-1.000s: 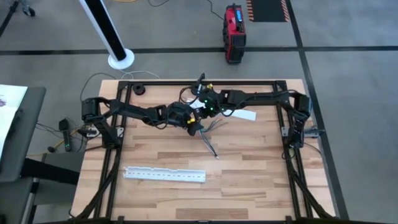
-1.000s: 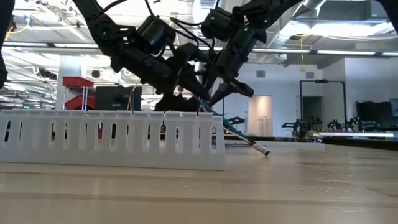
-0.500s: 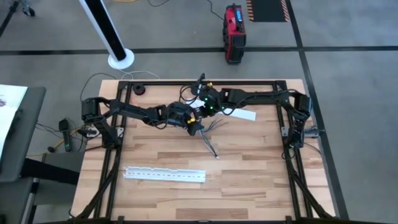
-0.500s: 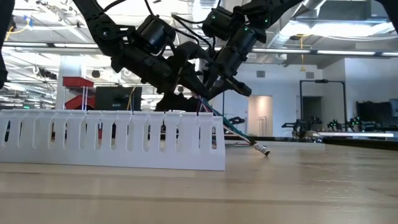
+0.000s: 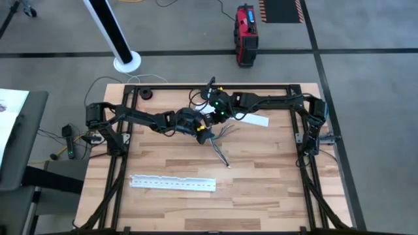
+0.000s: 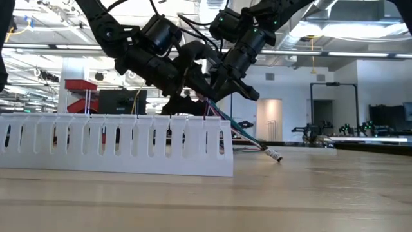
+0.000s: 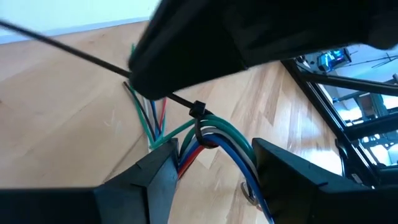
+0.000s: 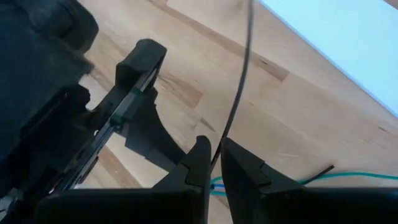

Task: Ziptie cables
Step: Wrap the colored cables with the black zip tie

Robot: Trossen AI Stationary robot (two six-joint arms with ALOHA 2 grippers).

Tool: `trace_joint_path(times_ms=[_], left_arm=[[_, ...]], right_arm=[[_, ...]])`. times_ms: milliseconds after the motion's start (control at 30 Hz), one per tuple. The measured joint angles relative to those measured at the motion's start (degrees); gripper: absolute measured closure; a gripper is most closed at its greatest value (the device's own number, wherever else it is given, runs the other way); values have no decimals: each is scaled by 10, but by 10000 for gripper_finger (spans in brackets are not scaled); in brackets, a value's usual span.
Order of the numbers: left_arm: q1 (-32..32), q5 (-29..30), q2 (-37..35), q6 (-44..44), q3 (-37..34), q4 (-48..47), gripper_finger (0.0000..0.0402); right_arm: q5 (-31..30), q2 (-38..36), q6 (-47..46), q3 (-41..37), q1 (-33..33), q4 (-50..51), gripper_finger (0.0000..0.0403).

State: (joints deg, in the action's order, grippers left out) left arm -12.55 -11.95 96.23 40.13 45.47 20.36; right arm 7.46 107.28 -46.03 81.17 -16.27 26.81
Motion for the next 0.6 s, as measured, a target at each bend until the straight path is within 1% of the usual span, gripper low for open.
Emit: trace_joint_path(times_ms=[367,467,500,600], left_arm=[[10,-2,0,-5,0,0,204],[10,-12,0,-13,1,0,204],[10,-17,0,-17,3,-1,204],[11,-33,0,-45,9,-11,204]], right_arm=[[3,0,1,0,0,6,367],[3,5,0,0,2,11,365],[8,9,0,0,2,8,364],[45,17,3,-1,1,10,364]])
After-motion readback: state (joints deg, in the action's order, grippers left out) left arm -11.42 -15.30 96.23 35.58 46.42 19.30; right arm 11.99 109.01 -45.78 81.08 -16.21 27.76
